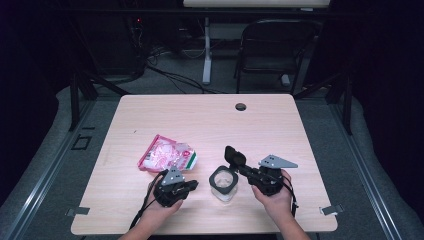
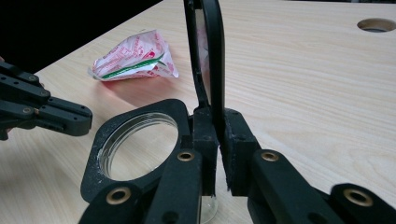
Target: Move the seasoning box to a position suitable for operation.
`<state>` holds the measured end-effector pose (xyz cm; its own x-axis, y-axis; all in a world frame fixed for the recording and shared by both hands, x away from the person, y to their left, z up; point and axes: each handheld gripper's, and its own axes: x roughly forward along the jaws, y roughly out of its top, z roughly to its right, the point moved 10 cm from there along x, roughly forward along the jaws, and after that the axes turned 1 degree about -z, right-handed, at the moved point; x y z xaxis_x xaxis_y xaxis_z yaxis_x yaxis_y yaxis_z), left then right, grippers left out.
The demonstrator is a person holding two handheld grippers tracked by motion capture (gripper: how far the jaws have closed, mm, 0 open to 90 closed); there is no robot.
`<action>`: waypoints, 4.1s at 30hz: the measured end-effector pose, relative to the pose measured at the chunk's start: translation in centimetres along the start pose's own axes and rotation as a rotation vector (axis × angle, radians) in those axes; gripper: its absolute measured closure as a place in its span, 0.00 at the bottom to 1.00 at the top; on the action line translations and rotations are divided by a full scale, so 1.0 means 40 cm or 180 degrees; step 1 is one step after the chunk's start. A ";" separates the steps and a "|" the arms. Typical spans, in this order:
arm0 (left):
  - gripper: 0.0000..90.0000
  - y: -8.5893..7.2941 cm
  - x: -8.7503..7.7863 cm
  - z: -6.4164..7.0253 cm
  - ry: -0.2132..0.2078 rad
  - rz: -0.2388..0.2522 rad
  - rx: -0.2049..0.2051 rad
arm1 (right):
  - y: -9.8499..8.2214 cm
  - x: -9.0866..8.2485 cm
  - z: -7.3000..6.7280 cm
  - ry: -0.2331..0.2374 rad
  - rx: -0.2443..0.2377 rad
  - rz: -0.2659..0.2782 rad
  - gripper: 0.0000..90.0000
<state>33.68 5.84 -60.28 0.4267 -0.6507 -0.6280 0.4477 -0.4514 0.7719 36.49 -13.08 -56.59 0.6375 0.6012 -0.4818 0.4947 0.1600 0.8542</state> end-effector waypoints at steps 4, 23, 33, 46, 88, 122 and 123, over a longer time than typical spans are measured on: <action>0.95 0.002 -0.008 -0.017 0.0044 0.0039 -0.0030 | -0.005 0.009 0.018 -0.0015 0.0097 0.0021 0.93; 0.83 -0.005 -0.075 -0.121 0.0353 0.0213 -0.0276 | -0.016 0.003 0.018 -0.0046 0.0017 0.0057 0.82; 0.63 -0.021 -0.102 -0.200 0.0695 0.0250 -0.0251 | -0.027 -0.012 0.028 -0.0020 0.0090 0.0092 0.79; 0.54 -0.039 -0.081 -0.202 0.0814 0.0036 0.0009 | -0.031 -0.013 0.026 0.0018 0.0092 0.0064 0.77; 0.54 -0.022 0.014 -0.235 0.1226 -0.0173 0.0421 | -0.047 -0.050 0.023 -0.0055 0.0136 0.0149 0.76; 0.93 -0.037 0.026 -0.286 0.1196 -0.0126 0.0215 | -0.053 -0.059 0.027 -0.0085 0.0149 0.0169 0.75; 0.94 -0.037 0.025 -0.287 0.1176 -0.0120 0.0200 | -0.053 -0.059 0.027 -0.0090 0.0150 0.0168 0.75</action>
<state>42.46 12.88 -63.20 0.6707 -0.3738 -0.6406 0.4244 -0.5149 0.7448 34.58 -15.70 -57.47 0.6796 0.5853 -0.4423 0.4869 0.0911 0.8687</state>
